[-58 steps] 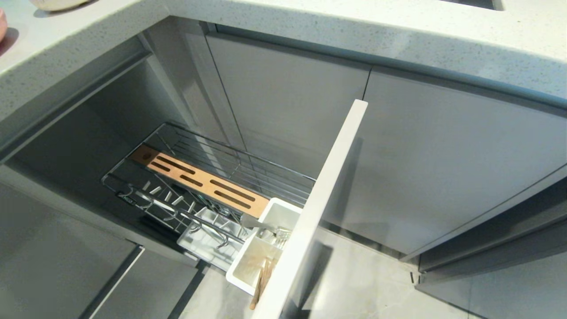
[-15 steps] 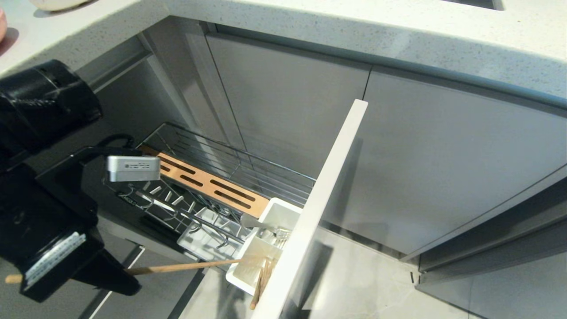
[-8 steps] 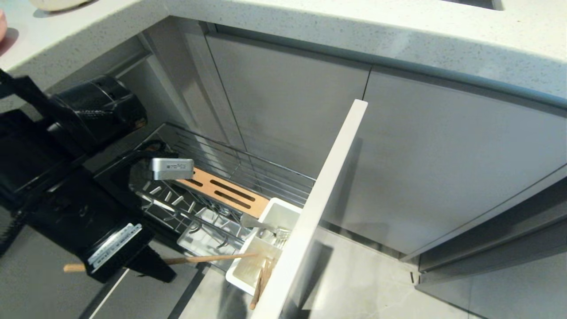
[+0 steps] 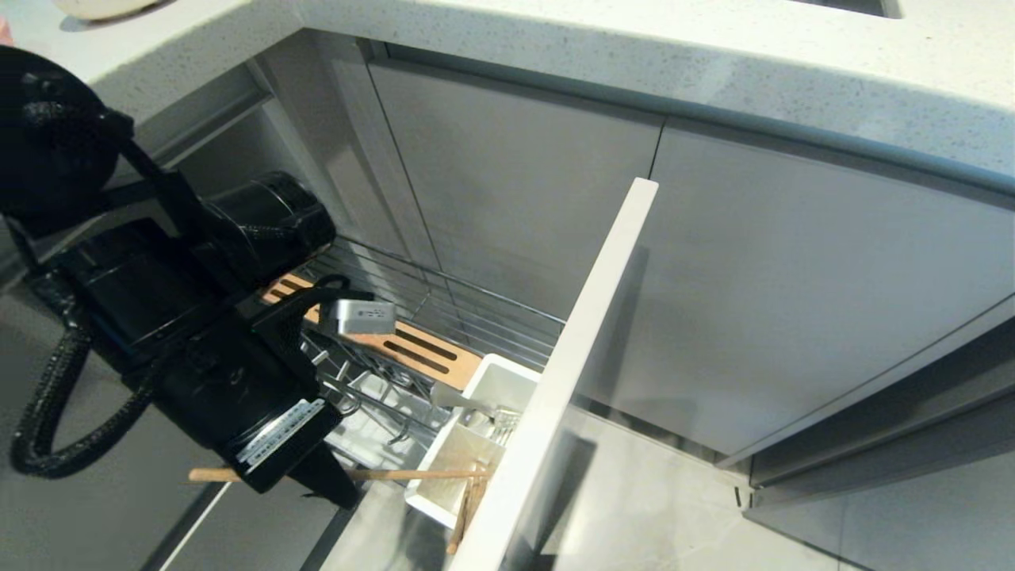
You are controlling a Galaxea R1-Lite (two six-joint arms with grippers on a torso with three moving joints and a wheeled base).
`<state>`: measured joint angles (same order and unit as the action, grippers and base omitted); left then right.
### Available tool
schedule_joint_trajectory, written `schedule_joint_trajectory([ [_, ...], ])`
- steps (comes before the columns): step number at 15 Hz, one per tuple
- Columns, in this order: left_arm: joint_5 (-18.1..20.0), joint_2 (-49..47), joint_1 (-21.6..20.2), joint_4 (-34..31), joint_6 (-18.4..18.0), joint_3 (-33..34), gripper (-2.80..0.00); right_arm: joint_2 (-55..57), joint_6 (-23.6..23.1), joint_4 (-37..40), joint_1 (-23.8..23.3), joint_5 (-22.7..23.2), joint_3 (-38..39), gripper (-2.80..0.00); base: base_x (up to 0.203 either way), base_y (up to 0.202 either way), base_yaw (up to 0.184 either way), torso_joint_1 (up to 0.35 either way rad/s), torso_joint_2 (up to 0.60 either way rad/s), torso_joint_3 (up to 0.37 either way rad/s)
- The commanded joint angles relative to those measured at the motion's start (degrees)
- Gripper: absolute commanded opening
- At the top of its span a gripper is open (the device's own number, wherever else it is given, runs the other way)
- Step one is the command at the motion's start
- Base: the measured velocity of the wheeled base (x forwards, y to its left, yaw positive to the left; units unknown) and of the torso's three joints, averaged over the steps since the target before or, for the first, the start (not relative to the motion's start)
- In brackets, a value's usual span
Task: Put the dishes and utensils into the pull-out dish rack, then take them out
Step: Pick up the chopsticks and place it in the cupboard
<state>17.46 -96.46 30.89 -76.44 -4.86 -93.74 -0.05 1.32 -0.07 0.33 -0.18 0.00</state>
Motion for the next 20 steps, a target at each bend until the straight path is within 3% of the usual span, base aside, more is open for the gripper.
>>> schedule_joint_trajectory([
  [1, 0.92, -2.92, 0.11, -0.46, 1.24, -1.07, -2.8, 0.05, 0.0, -0.01, 0.02, 0.01, 0.09, -2.8, 0.0, 0.0, 0.0, 0.0, 0.0, 0.0],
  [4, 1.06, -5.92, 0.34, -0.67, 2.0, -2.16, -2.8, 0.05, 0.0, -0.01, 0.02, 0.01, 0.09, -2.8, 0.0, 0.0, 0.0, 0.0, 0.0, 0.0],
  [9, 0.99, -10.5, 1.8, -0.83, 9.05, -5.83, -2.8, 0.05, 0.0, -0.01, 0.02, 0.01, 0.09, -2.8, 0.0, 0.0, 0.0, 0.0, 0.0, 0.0],
  [18, 0.99, -11.65, 1.98, -1.08, 9.43, -6.36, -2.8, 0.05, 0.0, -0.01, 0.02, 0.01, 0.09, -2.8, 0.0, 0.0, 0.0, 0.0, 0.0, 0.0],
  [19, 0.99, -11.56, 1.98, -1.08, 9.43, -6.36, 0.0, 0.05, 0.0, -0.01, 0.02, 0.01, 0.09, -2.8, 0.0, 0.0, 0.0, 0.0, 0.0, 0.0],
  [20, 0.99, -11.47, 1.98, -1.08, 9.52, -6.36, 0.0, 0.05, 0.0, -0.01, 0.02, 0.01, 0.09, -2.8, 0.0, 0.0, 0.0, 0.0, 0.0, 0.0],
])
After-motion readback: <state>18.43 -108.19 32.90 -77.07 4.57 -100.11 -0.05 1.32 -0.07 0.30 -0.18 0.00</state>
